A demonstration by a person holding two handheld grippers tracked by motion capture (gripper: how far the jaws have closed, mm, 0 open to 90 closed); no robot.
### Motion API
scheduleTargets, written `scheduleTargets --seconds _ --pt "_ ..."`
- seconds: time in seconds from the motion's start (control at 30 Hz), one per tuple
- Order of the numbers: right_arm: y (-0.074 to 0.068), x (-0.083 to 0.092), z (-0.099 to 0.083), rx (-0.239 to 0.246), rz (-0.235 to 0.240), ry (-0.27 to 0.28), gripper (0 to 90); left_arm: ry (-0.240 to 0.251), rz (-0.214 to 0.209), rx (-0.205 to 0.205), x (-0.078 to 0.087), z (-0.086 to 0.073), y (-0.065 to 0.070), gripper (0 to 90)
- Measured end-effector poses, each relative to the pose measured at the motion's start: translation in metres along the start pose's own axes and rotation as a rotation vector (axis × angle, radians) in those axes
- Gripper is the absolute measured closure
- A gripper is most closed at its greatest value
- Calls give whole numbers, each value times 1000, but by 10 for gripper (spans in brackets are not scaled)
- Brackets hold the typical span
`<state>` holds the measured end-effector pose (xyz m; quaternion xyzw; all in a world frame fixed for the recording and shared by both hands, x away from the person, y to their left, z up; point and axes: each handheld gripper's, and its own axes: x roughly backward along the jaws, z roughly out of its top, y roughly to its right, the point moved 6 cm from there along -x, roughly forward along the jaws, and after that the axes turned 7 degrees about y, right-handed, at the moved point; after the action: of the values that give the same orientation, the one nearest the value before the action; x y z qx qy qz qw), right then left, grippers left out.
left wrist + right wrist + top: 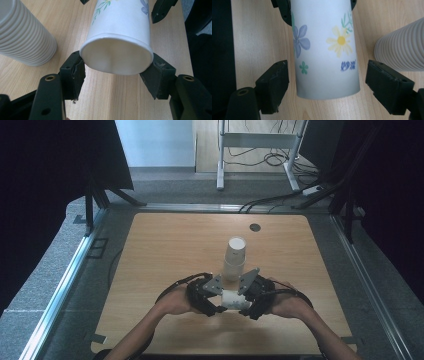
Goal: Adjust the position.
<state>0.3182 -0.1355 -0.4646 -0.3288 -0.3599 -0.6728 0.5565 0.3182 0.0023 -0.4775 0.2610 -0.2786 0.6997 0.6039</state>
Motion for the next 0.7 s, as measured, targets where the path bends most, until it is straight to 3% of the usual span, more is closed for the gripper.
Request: scheduleTargets --seconds 0.13,0.33,0.53,0.7 --pt "-1 -8 2 37 5 -65 204 -17 -5 -8 -2 2 1 375" --pt "-2 -15 4 70 5 -114 232 -27 -6 1 -5 4 3 375" --pt "-3 -18 4 84 -2 -131 279 -44 -13 -27 -5 5 1 375" --pt "-3 -18 4 88 1 -130 325 -39 -17 -17 -6 5 3 375"
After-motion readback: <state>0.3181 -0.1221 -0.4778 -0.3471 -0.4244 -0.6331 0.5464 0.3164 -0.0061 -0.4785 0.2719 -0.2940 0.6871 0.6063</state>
